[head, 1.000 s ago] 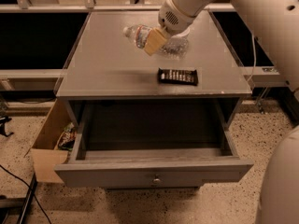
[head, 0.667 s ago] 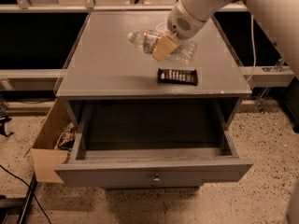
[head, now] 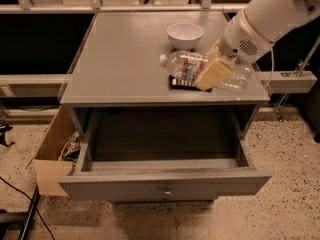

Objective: Place water bottle into top drawer

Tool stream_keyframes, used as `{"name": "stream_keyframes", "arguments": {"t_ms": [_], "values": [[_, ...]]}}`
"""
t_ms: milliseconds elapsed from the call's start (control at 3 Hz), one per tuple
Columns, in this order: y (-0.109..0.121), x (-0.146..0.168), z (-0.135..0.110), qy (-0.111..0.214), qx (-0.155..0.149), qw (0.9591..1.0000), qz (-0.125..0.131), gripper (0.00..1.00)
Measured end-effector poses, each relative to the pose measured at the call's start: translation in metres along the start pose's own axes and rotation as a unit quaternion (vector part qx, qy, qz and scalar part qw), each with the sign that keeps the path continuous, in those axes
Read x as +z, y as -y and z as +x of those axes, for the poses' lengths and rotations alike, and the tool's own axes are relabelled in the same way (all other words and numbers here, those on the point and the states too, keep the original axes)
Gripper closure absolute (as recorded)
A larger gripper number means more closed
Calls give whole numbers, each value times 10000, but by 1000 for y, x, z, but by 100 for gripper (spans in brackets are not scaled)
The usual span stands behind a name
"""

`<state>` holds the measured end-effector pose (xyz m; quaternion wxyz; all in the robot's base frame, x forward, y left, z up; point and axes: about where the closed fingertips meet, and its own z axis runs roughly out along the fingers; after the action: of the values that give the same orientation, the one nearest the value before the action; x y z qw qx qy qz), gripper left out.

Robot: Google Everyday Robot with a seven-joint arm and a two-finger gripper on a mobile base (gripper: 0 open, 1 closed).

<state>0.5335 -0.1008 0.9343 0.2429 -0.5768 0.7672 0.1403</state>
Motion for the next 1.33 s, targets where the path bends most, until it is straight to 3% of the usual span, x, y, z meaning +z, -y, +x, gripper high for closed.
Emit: {"name": "stream_keyframes", "arguments": {"t_ms": [667,1333], "values": [[-5,10,-1,-39,-243,9997,-30,100],[-52,40,34,17,-423,9986,-317,100]]}}
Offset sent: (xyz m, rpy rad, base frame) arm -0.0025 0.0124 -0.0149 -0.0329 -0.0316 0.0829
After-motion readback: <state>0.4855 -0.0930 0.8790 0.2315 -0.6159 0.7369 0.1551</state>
